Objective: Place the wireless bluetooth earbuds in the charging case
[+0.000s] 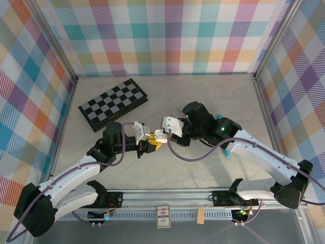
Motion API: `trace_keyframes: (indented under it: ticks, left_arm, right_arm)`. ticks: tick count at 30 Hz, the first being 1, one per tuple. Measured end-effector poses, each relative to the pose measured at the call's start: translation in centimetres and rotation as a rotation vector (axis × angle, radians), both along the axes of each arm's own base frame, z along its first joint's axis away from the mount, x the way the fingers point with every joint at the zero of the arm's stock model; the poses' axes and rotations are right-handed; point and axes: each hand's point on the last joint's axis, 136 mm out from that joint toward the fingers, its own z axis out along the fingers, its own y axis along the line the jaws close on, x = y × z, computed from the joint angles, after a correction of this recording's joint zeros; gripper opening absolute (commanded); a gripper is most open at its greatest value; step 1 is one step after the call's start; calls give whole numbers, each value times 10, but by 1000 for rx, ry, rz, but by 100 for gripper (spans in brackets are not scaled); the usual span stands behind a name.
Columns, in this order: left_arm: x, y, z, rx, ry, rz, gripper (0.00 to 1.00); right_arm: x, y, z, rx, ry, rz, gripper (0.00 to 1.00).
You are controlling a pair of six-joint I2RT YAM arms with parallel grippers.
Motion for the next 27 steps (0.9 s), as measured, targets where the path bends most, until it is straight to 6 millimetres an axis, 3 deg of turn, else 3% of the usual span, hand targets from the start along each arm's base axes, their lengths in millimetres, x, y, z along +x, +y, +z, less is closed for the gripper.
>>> trace_keyframes:
  ticks: [17, 27]
  left_arm:
    - [-1, -1, 1, -2, 4, -14, 6]
    - [3, -1, 6, -18, -16, 4, 5]
  right_arm:
    - [-4, 0, 0, -3, -2, 29, 36]
    - [-18, -7, 24, 101, 7, 44, 47]
